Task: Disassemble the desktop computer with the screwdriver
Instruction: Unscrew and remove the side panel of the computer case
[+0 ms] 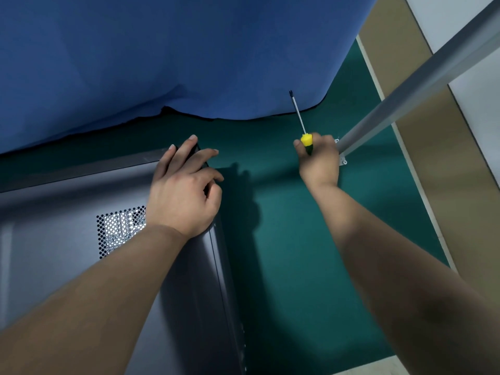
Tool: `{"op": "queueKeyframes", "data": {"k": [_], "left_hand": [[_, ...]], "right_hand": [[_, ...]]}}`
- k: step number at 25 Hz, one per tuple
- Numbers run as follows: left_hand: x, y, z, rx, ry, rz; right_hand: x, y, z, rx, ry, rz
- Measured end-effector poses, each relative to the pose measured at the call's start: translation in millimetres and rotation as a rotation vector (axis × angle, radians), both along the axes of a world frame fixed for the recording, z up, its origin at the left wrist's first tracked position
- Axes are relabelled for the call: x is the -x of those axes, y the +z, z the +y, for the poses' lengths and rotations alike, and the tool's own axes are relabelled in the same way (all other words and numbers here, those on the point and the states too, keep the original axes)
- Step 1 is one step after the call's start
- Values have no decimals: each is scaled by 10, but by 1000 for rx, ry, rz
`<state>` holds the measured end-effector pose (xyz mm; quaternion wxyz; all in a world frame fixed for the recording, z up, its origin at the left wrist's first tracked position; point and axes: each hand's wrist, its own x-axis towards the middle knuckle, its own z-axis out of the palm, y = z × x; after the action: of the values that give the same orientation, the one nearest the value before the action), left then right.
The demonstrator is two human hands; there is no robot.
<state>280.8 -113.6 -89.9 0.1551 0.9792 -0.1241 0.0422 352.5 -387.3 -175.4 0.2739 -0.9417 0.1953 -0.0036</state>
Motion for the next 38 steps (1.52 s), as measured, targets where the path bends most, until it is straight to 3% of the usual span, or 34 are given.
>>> {"op": "queueKeyframes", "data": {"k": [6,12,17,25,30,33,38], "left_hand": [[19,29,-13,12,3,8],[9,8,8,19,1,14],[7,5,6,39,6,7],[-5,-32,24,32,17,26],[2,44,24,108,7,87],[206,139,118,230,6,139],[1337,227,645,344,48,171]], "right_hand": [[460,98,680,-257,117,264],[417,36,1192,-60,114,336],[421,-24,1237,-76,118,395],[568,38,1209,-120,168,333],[819,375,1119,-208,176,303],[1146,676,1125,-310,134,175],[2019,1102,1454,-248,285,-107]]}}
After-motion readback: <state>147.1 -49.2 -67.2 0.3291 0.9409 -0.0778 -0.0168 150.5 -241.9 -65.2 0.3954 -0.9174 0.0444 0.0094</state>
